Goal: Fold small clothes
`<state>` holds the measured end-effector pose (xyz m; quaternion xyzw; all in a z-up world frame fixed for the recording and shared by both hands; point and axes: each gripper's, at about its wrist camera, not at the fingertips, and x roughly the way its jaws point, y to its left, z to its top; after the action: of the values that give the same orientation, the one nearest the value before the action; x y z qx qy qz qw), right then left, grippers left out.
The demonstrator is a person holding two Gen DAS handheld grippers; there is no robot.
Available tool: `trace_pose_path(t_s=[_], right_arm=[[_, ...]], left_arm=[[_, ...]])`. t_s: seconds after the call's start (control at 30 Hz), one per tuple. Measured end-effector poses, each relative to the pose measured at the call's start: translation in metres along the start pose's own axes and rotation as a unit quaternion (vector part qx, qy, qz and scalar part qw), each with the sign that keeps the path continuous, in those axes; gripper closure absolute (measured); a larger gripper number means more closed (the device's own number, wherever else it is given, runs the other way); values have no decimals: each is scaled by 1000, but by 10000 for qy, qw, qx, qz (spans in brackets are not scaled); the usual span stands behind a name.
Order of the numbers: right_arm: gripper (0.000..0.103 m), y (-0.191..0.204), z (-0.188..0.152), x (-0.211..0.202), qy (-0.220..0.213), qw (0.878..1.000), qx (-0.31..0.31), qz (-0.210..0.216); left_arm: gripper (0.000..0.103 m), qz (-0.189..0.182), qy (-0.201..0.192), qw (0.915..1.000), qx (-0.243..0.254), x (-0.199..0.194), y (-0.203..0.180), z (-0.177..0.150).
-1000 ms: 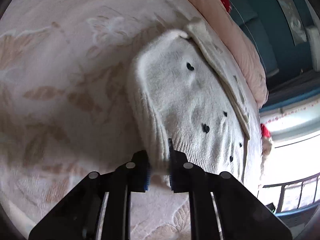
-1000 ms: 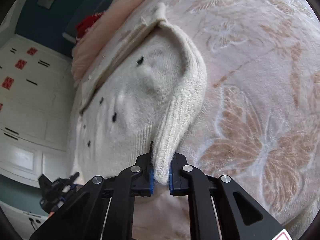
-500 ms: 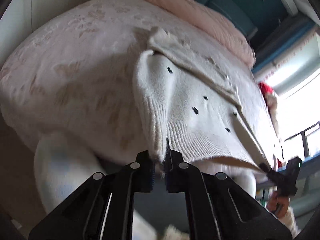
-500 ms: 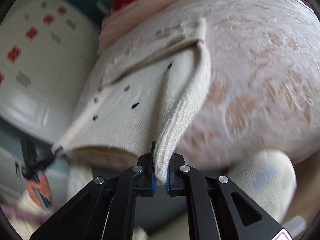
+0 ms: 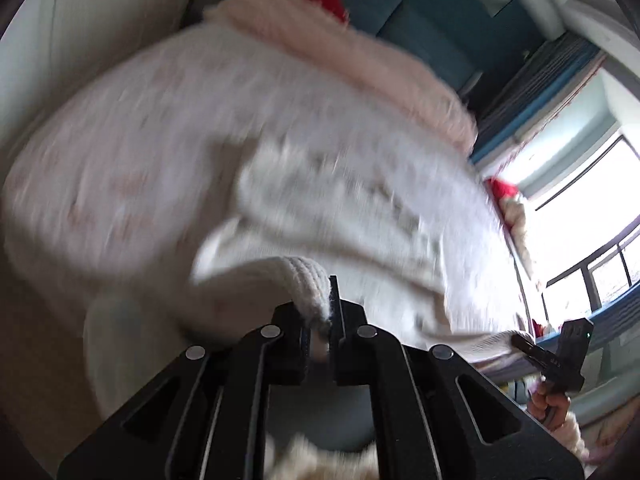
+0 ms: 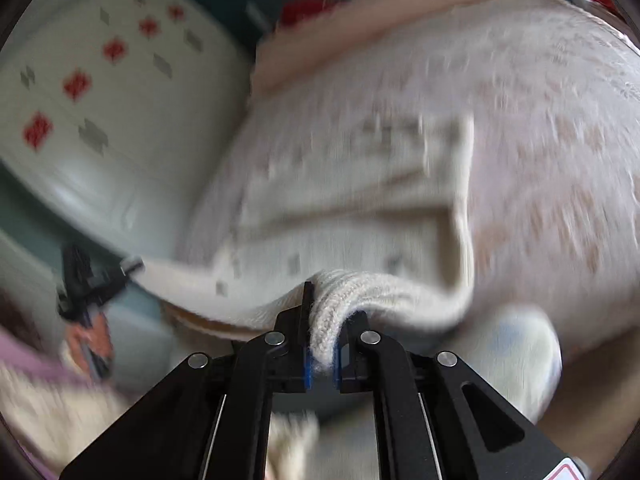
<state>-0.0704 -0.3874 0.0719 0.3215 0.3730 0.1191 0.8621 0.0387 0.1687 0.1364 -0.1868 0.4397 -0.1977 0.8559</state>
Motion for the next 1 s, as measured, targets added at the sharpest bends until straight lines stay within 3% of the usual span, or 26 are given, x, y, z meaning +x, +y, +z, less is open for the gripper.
trace_pose_path(t_s=[0.07, 0.13, 0.23, 0.4, 0.47, 0.53, 0.57, 0.6, 0.63, 0.67, 0.73, 0.8, 0.93, 0.97, 1.0], right_arm=[[97, -21, 41, 29, -375, 9987, 355, 12], [97, -43, 75, 68, -481, 9962, 729, -35], [97, -80, 112, 134, -354, 9905, 1289, -336], [89, -125, 123, 210, -51, 9800, 1877, -662], [86, -136, 122, 223, -16, 9750, 2089, -760], [82, -139, 123, 219, -257, 9729, 2234, -540], [69, -137, 124, 208, -521, 9731, 2199, -455], [48, -134, 126, 194, -830, 9727, 2097, -552], [38, -131, 126, 181, -1082, 9716, 2009, -634], [33, -127, 127, 168, -1346, 9704, 1873, -719], [33, -119, 128, 157, -1333, 9746, 1576, -866], [33, -110, 126, 166, -937, 9837, 1084, -1082], [33, -101, 115, 220, 100, 9815, 143, -1905], [37, -102, 111, 234, 304, 9782, -4, -2054], [68, -104, 108, 242, 456, 9767, -106, -2095]], left_arm=[[97, 25, -350, 9993, 117, 33, -8, 41], [97, 106, -482, 9988, 77, 81, -8, 80], [97, 414, -229, 9988, -108, 162, -1, 119], [92, 1176, 156, 9929, -39, 268, 21, 142], [91, 1289, 343, 9910, -98, 292, 32, 136], [86, 1256, 481, 9904, -310, 305, 42, 133], [79, 1191, 498, 9907, -425, 304, 46, 131], [61, 1141, 401, 9915, -489, 299, 50, 132], [50, 1142, 264, 9920, -470, 291, 50, 131], [30, 1201, 5, 9919, -406, 277, 49, 131], [19, 1107, -401, 9929, -184, 254, 46, 130], [11, 980, -421, 9943, -75, 246, 45, 128], [11, 1014, 386, 9941, -85, 282, 56, 125], [16, 1044, 509, 9932, -77, 289, 58, 124], [39, 1084, 621, 9921, -62, 296, 60, 123]])
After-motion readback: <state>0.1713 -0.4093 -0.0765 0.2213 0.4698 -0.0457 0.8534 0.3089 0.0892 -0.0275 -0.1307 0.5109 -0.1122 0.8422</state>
